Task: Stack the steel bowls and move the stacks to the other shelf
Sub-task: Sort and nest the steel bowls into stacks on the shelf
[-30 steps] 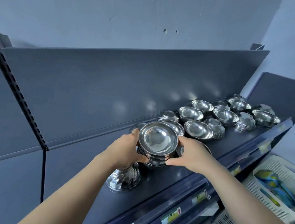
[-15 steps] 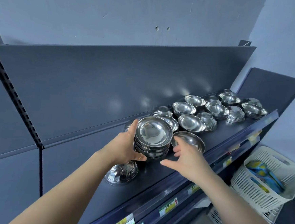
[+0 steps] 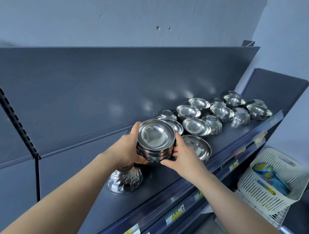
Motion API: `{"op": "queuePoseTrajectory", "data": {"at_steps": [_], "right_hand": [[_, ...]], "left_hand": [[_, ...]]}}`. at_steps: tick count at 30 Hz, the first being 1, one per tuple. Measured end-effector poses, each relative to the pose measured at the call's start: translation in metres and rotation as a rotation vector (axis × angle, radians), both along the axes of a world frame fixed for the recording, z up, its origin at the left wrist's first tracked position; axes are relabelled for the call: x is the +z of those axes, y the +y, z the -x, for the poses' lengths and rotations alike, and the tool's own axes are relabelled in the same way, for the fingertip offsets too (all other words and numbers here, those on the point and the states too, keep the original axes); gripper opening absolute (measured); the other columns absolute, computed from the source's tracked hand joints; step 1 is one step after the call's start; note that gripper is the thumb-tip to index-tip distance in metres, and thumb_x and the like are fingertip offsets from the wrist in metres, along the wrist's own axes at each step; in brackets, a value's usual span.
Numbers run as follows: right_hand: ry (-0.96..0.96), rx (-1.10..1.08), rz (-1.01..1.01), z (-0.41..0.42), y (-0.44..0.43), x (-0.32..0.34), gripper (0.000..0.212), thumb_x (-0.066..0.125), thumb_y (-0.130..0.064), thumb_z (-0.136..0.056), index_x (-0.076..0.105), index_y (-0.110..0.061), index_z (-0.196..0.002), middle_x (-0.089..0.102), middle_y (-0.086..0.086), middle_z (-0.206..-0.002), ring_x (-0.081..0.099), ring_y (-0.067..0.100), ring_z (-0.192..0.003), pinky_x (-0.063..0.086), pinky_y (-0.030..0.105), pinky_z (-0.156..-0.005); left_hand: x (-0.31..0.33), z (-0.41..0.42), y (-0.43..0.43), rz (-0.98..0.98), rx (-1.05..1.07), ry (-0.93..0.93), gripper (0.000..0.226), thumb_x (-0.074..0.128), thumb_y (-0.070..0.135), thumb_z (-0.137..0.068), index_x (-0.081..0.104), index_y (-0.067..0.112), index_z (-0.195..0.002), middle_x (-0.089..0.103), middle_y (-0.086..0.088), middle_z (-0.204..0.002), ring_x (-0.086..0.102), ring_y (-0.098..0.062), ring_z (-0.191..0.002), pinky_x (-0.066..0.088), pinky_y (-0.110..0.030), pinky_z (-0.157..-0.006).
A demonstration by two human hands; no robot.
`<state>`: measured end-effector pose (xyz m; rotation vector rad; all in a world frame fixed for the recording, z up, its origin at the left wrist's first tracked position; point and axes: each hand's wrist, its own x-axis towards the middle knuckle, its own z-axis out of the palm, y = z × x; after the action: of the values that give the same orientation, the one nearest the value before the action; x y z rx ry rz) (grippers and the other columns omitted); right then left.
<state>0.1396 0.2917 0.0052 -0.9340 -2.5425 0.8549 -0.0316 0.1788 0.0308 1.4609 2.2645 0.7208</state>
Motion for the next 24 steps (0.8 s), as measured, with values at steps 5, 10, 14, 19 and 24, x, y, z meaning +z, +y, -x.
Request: {"op": "queuePoseTrajectory", "data": {"at_steps": [5, 10, 14, 19, 24], "right_hand": [[-0.005, 0.004, 0.0, 0.006, 0.002, -0.001, 0.094, 0.077, -0.035, -0.081, 0.014, -0.027, -0.15, 0.064, 0.006, -0.116, 0.063, 0.021, -0.105, 0.053, 0.036, -0.092], [-0.038, -0.002, -0.039, 0.015, 0.005, 0.002, 0.085, 0.078, -0.036, -0.08, 0.024, -0.023, -0.144, 0.066, 0.005, -0.11, 0.064, 0.021, -0.102, 0.055, 0.04, -0.09], [-0.079, 0.006, -0.138, 0.011, 0.009, 0.021, 0.069, 0.076, -0.038, -0.081, 0.042, -0.02, -0.138, 0.065, 0.002, -0.119, 0.062, 0.02, -0.11, 0.053, 0.039, -0.092], [-0.154, 0.008, -0.354, -0.009, 0.026, 0.05, 0.07, 0.061, -0.05, -0.09, 0.037, -0.02, -0.149, 0.049, 0.001, -0.147, 0.049, 0.02, -0.131, 0.043, 0.037, -0.105], [-0.175, -0.027, -0.398, -0.03, 0.05, 0.059, 0.054, 0.056, -0.048, -0.093, 0.054, -0.013, -0.134, 0.061, 0.002, -0.133, 0.055, 0.021, -0.121, 0.048, 0.039, -0.098]], "left_hand": [[-0.003, 0.006, 0.002, -0.01, 0.02, 0.022, 0.107, 0.087, 0.018, -0.062, 0.013, 0.027, -0.138, 0.06, 0.006, -0.093, 0.057, -0.017, -0.085, 0.041, -0.026, -0.073], [-0.002, 0.011, 0.005, -0.003, 0.059, 0.036, 0.105, 0.088, 0.022, -0.06, 0.016, 0.025, -0.137, 0.064, 0.0, -0.1, 0.06, -0.02, -0.086, 0.043, -0.029, -0.073], [0.012, 0.01, 0.004, 0.045, 0.077, 0.141, 0.122, 0.084, 0.048, -0.062, 0.006, 0.017, -0.151, 0.045, -0.008, -0.14, 0.047, -0.026, -0.125, 0.04, -0.032, -0.097], [0.041, -0.002, 0.011, 0.003, 0.039, 0.379, 0.068, 0.072, 0.061, -0.067, 0.051, 0.026, -0.121, 0.053, 0.005, -0.114, 0.053, -0.022, -0.111, 0.047, -0.035, -0.086], [0.05, -0.028, 0.032, 0.026, -0.032, 0.476, 0.061, 0.063, 0.065, -0.074, 0.055, 0.022, -0.116, 0.056, 0.004, -0.118, 0.049, -0.022, -0.115, 0.041, -0.033, -0.09]]}}
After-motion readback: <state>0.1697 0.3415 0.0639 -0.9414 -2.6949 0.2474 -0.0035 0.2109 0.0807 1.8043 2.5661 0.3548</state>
